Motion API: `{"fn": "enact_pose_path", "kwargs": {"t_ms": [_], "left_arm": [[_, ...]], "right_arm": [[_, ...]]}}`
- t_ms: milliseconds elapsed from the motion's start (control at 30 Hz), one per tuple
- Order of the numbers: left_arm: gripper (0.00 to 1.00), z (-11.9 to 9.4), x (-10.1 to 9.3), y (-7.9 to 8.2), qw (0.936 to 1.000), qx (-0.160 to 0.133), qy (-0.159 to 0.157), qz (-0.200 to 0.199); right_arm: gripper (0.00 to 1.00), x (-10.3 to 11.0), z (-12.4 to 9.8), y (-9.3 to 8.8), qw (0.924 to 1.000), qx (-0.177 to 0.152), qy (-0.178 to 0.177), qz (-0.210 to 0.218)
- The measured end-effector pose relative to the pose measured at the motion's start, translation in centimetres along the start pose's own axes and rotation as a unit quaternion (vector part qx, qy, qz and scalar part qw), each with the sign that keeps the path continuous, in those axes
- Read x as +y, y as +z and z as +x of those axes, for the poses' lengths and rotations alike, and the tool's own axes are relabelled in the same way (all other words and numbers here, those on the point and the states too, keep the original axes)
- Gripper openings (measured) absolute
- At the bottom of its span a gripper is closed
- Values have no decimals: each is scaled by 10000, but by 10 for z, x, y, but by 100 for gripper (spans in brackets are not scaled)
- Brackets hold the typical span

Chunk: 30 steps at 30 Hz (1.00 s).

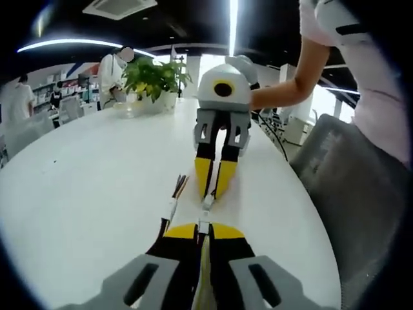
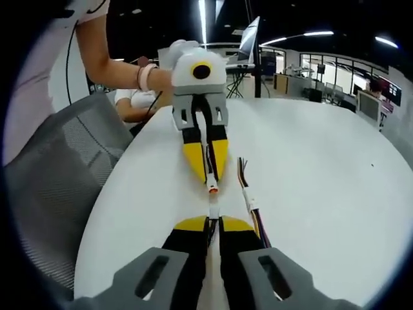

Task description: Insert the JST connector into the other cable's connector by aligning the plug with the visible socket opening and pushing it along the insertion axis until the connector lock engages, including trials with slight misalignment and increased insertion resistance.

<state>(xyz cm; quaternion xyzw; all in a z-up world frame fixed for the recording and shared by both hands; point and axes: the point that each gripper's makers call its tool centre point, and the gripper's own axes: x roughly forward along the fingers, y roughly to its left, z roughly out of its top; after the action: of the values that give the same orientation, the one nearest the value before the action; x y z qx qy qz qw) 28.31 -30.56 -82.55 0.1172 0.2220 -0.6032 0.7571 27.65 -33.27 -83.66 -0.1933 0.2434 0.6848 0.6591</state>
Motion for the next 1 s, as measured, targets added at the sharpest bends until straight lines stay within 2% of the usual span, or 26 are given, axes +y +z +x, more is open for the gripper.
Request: {"fn": "enact_pose_path", "kwargs": {"t_ms": [167,733,1000], "left_arm": [[0,1,-1,-6,9999,156,-36,21],[0,4,-3,-2,9999,140,-8,28],[0,6,-4,-4,9996,250,-77,80]], "right_arm": [[3,0,2,5,10000,-48,22,-19],[3,7,9,10,9998,-38,126,-156],[3,10,10,9,9994,29,174,-282]]}}
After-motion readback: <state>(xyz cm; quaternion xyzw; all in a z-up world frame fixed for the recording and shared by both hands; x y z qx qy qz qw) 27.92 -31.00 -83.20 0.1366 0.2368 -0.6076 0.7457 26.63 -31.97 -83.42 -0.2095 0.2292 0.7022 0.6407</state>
